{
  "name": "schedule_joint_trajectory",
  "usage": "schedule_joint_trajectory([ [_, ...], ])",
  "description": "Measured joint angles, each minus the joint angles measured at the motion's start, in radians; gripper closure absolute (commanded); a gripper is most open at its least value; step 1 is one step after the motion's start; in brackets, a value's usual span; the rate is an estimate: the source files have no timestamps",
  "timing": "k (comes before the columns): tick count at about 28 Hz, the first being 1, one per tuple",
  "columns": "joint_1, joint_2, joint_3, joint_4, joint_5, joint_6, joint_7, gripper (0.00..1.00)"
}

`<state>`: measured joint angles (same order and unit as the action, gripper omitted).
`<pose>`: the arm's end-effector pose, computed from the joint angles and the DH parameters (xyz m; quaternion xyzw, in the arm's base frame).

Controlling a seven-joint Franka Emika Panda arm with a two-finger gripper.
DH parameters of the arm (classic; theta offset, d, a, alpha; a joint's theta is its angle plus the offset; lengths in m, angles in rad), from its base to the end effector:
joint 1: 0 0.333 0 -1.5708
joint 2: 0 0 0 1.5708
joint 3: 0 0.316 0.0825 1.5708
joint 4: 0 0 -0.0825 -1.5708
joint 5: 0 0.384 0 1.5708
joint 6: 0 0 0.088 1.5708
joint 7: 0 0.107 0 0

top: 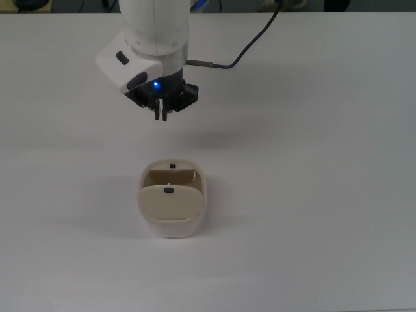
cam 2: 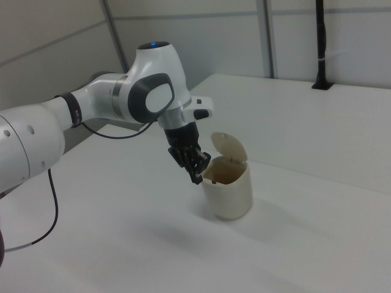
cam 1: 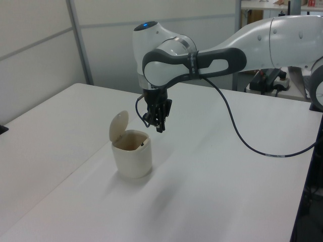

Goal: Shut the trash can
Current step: 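Raise the gripper above the trash can and move toward the open lid, then move the gripper behind the raised lid, beyond its hinge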

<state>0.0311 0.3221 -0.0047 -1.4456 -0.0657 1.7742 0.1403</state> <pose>0.6597 0.0121 0.5062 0.9982 -0.0502 0.0060 0.0325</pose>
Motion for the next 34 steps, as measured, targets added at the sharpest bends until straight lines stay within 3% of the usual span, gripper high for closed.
schedule_joint_trajectory([
  [7, -0.001, 0.000, 0.000, 0.002, 0.013, 0.001, 0.007, 1.00],
  [13, -0.016, 0.000, -0.001, 0.033, 0.093, 0.081, 0.010, 1.00],
  [18, -0.019, 0.001, 0.000, 0.040, 0.145, 0.287, 0.052, 1.00],
  [27, -0.011, 0.031, 0.008, 0.039, 0.149, 0.656, 0.167, 1.00],
  [34, -0.011, 0.086, 0.008, 0.038, 0.144, 0.746, 0.171, 1.00],
])
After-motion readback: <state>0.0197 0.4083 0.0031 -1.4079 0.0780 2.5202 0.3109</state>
